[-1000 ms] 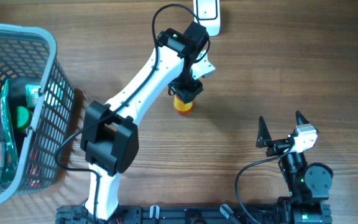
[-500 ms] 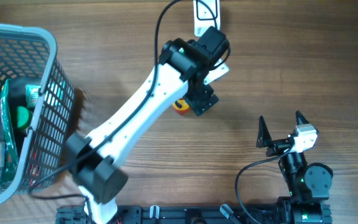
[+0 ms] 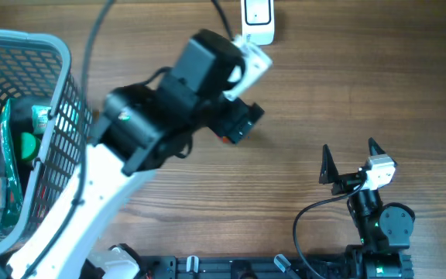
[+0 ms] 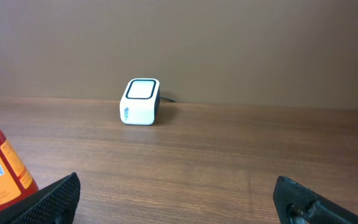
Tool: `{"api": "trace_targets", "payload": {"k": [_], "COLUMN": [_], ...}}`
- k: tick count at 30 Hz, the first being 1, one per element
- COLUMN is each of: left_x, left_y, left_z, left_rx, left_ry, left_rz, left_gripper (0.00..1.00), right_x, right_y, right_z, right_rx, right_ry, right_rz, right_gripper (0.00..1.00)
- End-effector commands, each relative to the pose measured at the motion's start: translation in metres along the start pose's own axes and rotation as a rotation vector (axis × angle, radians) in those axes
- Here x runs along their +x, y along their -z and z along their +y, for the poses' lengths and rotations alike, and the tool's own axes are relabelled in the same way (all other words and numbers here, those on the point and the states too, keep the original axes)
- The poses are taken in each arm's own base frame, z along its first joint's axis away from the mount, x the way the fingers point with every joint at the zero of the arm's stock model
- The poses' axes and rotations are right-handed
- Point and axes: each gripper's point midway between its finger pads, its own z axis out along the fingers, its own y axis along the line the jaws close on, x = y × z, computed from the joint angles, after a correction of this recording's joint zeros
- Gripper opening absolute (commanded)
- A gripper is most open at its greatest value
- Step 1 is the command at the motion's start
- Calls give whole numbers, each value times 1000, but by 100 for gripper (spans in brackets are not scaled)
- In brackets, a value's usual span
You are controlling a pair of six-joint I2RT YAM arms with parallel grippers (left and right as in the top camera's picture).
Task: Scan the item barcode
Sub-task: 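Carry the sauce bottle forward and set it upright on the table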
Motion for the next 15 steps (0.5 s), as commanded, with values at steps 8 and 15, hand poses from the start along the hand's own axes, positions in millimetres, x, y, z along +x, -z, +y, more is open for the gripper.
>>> {"api": "trace_targets", "payload": {"k": [8,15], "left_x": [37,187], "left_y": [78,157], "left_z": [174,277], "left_rx": [-444,-934], "left_ry": [764,1450], "left_rz": [-191,-144], "left_gripper": [100,100], "right_x": [-1,-1], "right_y": [0,0], "right_z": [-4,-4], "right_rx": [21,21], "right_ry": [13,13], "right_rz": [-7,-7], "right_gripper": [100,100]}}
